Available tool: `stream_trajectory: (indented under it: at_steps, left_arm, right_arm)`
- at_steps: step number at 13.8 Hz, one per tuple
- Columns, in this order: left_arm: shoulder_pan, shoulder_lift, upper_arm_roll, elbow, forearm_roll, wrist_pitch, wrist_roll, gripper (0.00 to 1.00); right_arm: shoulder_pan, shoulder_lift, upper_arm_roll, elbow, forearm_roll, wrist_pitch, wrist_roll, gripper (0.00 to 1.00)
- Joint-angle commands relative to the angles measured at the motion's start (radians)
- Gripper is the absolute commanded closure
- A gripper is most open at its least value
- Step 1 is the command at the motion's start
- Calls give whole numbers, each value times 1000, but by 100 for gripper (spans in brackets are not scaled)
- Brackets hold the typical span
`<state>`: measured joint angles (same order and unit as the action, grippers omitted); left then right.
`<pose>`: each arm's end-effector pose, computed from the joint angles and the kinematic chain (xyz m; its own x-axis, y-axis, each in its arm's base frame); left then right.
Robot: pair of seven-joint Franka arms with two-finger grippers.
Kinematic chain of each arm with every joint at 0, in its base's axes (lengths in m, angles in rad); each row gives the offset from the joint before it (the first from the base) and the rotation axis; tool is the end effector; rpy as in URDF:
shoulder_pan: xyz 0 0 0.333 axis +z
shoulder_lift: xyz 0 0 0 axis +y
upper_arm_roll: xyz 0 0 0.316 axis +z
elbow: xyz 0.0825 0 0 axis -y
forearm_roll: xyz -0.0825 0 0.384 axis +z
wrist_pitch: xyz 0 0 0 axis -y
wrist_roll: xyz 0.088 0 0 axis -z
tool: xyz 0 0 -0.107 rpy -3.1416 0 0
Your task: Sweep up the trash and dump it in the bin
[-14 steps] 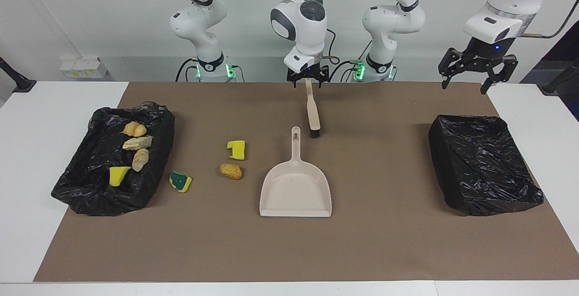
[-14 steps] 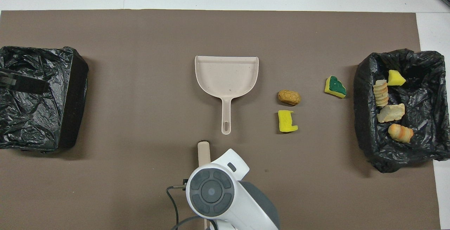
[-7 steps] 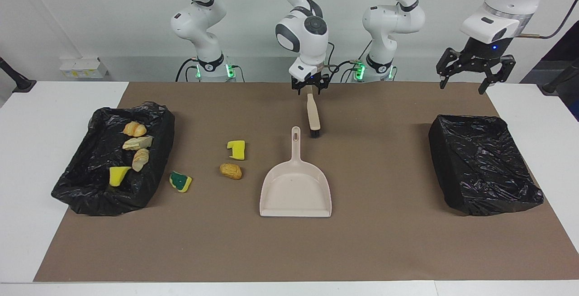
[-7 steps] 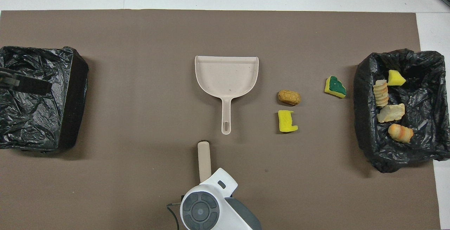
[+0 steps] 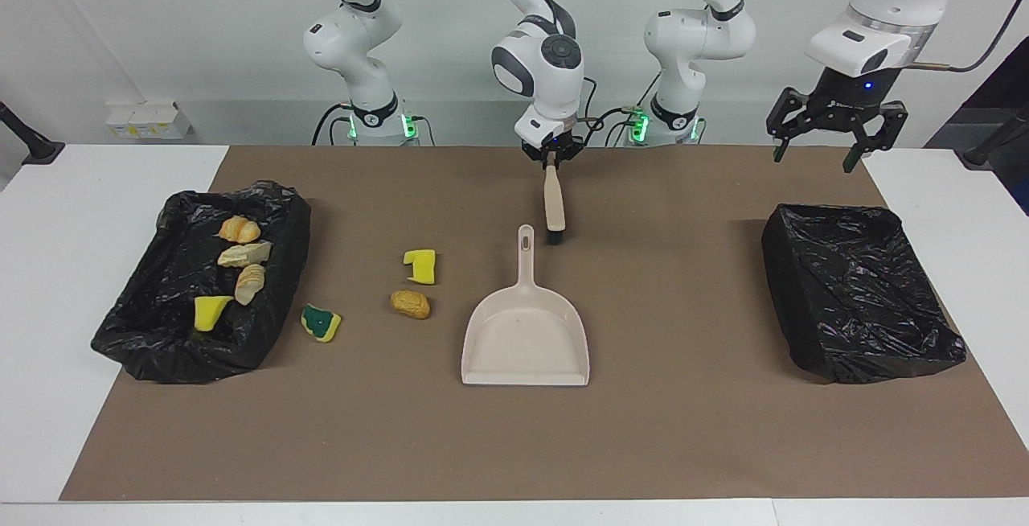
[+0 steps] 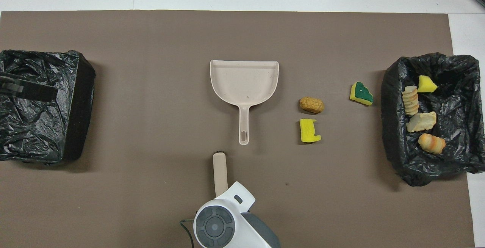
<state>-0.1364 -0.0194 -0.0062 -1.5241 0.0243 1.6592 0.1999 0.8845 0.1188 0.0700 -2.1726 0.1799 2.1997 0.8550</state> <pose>0.5522 -0.0769 0.6661 0.9304 -0.3363 0.1460 -0.3318 -0.9418 -0.0544 0.3076 0.4446 0.3316 0.9849 -0.0115 -0.1728 -0.0149 -0.9997 -0.0187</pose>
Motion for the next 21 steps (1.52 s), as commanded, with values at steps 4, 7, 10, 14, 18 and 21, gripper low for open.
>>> stream_trajectory:
  at_steps: [4, 7, 10, 14, 18, 21]
  left_arm:
    - [-77, 52, 11, -15, 5, 108, -102, 0]
    - [-114, 85, 11, -13, 5, 154, -123, 0]
    - [-117, 104, 11, -10, 5, 182, -129, 0]
    - [-172, 147, 11, -10, 3, 195, -154, 0]
    - [-279, 246, 11, -8, 12, 289, -305, 0]
    - [-392, 334, 12, -11, 16, 376, -497, 0]
  right_arm:
    - [-51, -71, -3, -13, 61, -138, 42, 100]
    - [-131, -117, -4, -13, 61, -263, 33, 100]
    - [-228, -174, -6, -12, 50, -360, -28, 100]
    - [-356, -211, -7, -1, -8, -431, -126, 100]
    - [-492, -189, -9, 42, -103, -472, -295, 100]
    - [-556, -139, -7, 108, -226, -479, -375, 100]
